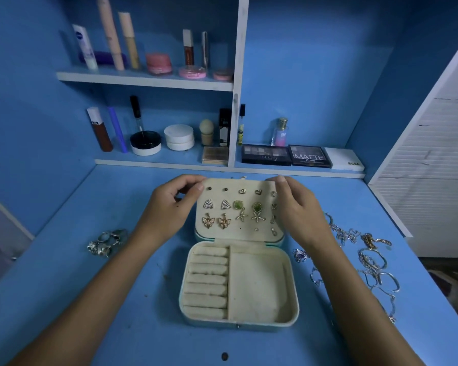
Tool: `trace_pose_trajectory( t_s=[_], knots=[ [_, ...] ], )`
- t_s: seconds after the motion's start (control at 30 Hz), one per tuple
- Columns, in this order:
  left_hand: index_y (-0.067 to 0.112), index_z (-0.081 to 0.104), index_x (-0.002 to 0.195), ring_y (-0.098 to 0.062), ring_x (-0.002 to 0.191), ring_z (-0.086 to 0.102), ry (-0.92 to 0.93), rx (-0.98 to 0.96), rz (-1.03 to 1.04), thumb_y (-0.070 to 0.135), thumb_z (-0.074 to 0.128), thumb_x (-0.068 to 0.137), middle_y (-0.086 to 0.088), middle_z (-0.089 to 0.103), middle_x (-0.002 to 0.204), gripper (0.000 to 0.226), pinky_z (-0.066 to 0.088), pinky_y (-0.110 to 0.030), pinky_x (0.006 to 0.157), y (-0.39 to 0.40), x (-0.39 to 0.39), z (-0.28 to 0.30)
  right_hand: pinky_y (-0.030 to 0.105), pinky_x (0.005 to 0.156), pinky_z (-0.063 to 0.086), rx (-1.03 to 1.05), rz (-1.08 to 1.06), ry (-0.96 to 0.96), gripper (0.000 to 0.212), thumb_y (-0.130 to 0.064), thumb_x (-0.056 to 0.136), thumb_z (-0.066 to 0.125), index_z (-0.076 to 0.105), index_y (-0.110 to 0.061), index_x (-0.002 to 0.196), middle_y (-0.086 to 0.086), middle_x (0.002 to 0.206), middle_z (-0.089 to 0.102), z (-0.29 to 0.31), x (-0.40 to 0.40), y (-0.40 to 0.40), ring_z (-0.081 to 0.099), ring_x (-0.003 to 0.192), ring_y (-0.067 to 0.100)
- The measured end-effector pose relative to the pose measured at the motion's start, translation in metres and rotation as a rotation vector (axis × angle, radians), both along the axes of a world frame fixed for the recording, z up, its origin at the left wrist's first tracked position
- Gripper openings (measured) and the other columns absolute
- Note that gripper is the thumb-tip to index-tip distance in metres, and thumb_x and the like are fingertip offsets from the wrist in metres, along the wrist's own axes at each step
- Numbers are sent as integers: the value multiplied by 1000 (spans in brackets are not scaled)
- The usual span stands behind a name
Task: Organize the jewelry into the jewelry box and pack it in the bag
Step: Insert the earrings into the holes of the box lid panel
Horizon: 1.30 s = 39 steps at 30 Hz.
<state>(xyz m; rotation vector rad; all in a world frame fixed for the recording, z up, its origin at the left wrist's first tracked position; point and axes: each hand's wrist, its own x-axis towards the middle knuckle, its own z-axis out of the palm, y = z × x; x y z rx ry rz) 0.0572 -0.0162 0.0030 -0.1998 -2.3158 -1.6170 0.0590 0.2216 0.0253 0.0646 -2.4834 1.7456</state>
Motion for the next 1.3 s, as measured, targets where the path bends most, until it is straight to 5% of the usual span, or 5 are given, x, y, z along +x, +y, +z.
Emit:
trace_pose_trajectory(
  t_s=[0.3,0.63,0.9,1.23,1.3],
  knots=[
    [31,69,96,7,90,61,-107,-63,68,24,61,96,12,71,100,11,41,-3,75,0,3,-17,19,47,46,70,-3,7,15,-36,100,51,63,-29,106,-3,82,66,-22,-8,1,58,50,7],
    [21,73,110,-4,94,62,-63,-264,86,19,65,94,13,67,100,18,48,-17,84,-3,14,-29,32,69,55,239,0,-46,20,-41,96,53,65,-25,101,-1,87,68,-31,-22,3,67,75,22],
    [24,72,110,1,92,61,-108,-216,92,21,65,93,18,67,95,18,47,-14,81,-3,19,-26,22,58,42,275,-7,-65,18,-38,97,54,67,-26,93,-10,82,66,-26,-28,4,62,76,8],
    [21,72,111,4,95,59,-93,-227,69,23,65,93,17,66,98,19,42,-4,77,-5,17,-25,24,69,39,411,110,229,17,-31,98,57,71,-22,94,-25,81,60,-6,-62,-29,58,85,8],
    [20,72,111,4,96,59,-87,-232,61,23,65,93,17,66,98,19,42,-4,77,-5,17,-25,12,67,40,423,183,259,16,-30,98,58,72,-22,96,-23,84,62,-4,-70,-43,58,85,6]
  ],
)
